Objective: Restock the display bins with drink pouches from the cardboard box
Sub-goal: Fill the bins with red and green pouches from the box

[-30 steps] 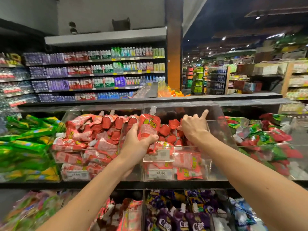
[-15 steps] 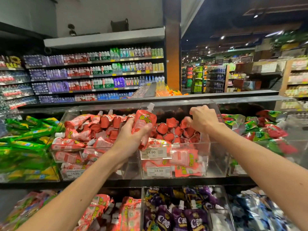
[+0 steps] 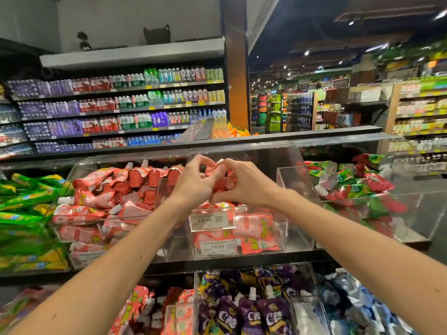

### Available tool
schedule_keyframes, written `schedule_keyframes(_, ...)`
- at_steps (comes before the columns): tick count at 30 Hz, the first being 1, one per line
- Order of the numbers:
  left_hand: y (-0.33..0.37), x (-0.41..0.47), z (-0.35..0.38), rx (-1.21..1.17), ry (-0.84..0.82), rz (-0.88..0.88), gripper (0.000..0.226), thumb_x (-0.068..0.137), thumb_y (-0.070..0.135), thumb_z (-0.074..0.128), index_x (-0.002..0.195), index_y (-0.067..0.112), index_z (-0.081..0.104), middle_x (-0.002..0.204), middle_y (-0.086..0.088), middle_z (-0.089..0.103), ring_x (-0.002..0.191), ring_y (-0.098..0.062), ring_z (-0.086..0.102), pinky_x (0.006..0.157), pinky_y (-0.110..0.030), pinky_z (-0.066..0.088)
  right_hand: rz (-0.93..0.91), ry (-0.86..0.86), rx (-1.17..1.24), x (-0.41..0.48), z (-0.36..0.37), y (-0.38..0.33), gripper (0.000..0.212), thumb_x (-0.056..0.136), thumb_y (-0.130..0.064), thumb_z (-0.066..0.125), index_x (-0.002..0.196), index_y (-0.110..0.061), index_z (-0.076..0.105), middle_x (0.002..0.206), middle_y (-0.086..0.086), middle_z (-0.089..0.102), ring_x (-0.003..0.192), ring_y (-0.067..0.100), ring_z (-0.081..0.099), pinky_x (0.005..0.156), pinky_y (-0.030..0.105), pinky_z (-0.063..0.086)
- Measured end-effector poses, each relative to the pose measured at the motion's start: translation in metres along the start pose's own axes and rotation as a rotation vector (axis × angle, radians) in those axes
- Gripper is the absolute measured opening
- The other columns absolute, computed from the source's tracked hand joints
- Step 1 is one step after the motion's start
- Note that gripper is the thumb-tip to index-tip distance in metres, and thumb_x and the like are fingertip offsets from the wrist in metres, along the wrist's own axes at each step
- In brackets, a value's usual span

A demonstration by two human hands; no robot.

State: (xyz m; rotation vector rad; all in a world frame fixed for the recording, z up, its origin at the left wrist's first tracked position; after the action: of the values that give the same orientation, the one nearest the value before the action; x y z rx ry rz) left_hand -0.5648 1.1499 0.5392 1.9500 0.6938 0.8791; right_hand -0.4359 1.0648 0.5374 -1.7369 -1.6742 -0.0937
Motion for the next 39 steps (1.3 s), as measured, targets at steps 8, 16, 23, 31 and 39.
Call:
schedule_keyframes(8, -0.022, 0.03, 0.009, 0.275, 0.117, 0.1, 0.035, 0.095, 0.016, 0.066, 0.129, 0.023, 0.064, 0.114, -0.003, 0.07, 0.105, -0.02, 0.067, 0.091, -0.036, 0.055, 0.099, 0.139, -0.005, 0.038, 0.031, 0.027, 0.042, 0.091, -0.015, 0.07, 0.132, -0.02, 0.064, 0.12, 0.008, 0.071, 0.109, 0.024, 0.066, 0.094, 0.037, 0.052)
schedule_keyframes(16, -0.027, 0.054, 0.013, 0.876, 0.326, 0.192, 0.014, 0.098, 0.011, 0.059, 0.097, 0.003, 0.071, 0.093, -0.017, 0.072, 0.089, -0.032, 0.07, 0.061, -0.031, 0.043, 0.231, 0.24, 0.038, 0.073, 0.053, 0.038, 0.029, 0.091, -0.017, 0.07, 0.119, -0.012, 0.072, 0.114, 0.01, 0.073, 0.105, 0.026, 0.067, 0.094, 0.039, 0.052)
schedule_keyframes(23, -0.029, 0.061, 0.021, 1.076, 0.268, 0.124, 0.008, 0.095, 0.001, 0.059, 0.096, 0.004, 0.066, 0.097, -0.018, 0.07, 0.093, -0.035, 0.07, 0.065, -0.036, 0.048, 0.258, 0.138, -0.005, 0.078, 0.063, 0.047, 0.02, 0.095, -0.021, 0.06, 0.104, -0.013, 0.076, 0.105, 0.014, 0.074, 0.101, 0.033, 0.067, 0.088, 0.046, 0.053)
schedule_keyframes(31, -0.012, 0.057, 0.013, 0.908, 0.206, 0.004, 0.018, 0.091, 0.02, 0.066, 0.103, 0.008, 0.073, 0.107, -0.019, 0.071, 0.105, -0.036, 0.066, 0.084, -0.038, 0.051, 0.178, 0.079, 0.058, 0.057, 0.035, 0.044, 0.043, 0.094, -0.028, 0.065, 0.134, -0.015, 0.058, 0.128, 0.006, 0.066, 0.119, 0.024, 0.06, 0.102, 0.036, 0.045)
schedule_keyframes(39, 0.021, -0.046, 0.047, 0.5, 0.099, 0.466, 0.027, 0.085, 0.02, 0.075, 0.112, 0.02, 0.071, 0.109, 0.003, 0.071, 0.101, -0.014, 0.065, 0.094, -0.034, 0.049, 0.056, 0.315, 0.098, -0.109, -0.032, 0.037, 0.036, 0.082, -0.036, 0.063, 0.113, -0.018, 0.067, 0.105, 0.001, 0.07, 0.094, 0.021, 0.066, 0.086, 0.04, 0.053)
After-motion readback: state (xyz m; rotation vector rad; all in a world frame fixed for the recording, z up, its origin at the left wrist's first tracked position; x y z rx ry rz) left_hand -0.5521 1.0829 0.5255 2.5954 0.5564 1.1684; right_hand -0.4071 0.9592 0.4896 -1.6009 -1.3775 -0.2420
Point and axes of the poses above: each hand's wrist, its own x-axis towards the middle knuckle, its own z-axis out of the palm, y = z × x, the point moved 1 cm from there along x, towards the middle knuckle
